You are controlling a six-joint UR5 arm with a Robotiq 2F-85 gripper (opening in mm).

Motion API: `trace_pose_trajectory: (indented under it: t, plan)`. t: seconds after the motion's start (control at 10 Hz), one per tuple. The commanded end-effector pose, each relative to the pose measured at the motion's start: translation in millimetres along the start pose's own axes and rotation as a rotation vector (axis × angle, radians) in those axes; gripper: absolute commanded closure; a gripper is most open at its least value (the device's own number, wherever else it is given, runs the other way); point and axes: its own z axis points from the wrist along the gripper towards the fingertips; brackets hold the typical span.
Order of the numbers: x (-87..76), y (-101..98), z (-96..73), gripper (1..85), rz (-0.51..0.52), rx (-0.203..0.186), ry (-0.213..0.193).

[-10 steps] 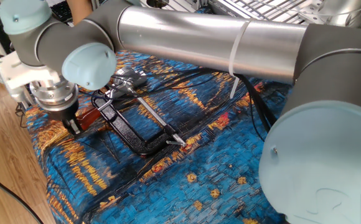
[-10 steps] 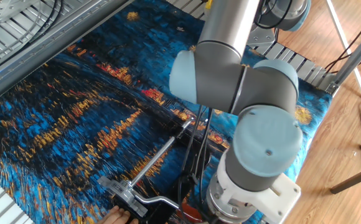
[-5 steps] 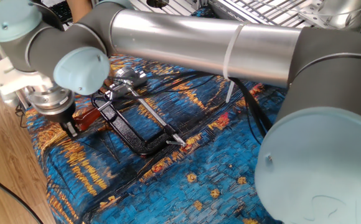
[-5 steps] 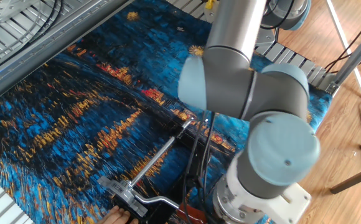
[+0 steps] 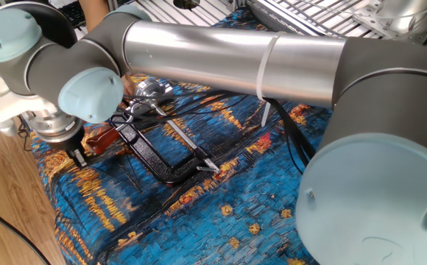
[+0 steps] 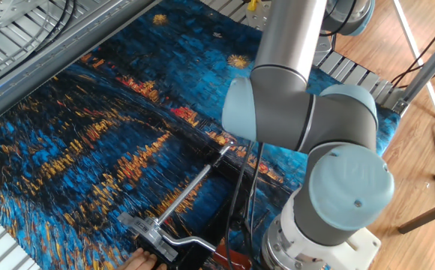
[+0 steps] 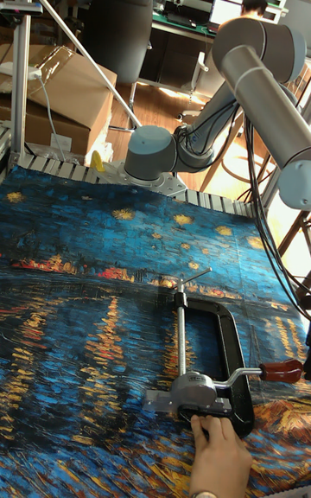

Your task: Pull up the lever

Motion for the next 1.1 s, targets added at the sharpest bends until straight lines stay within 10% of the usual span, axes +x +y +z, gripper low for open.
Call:
trace_pose_trajectory:
  t: [0.0, 1.0]
  plan:
    - [6.5, -3.2, 1.5, 63.0, -0.001, 0.010, 0.025]
    - [26.7, -13.9, -0.7, 67.7, -0.014, 0.034, 0.095]
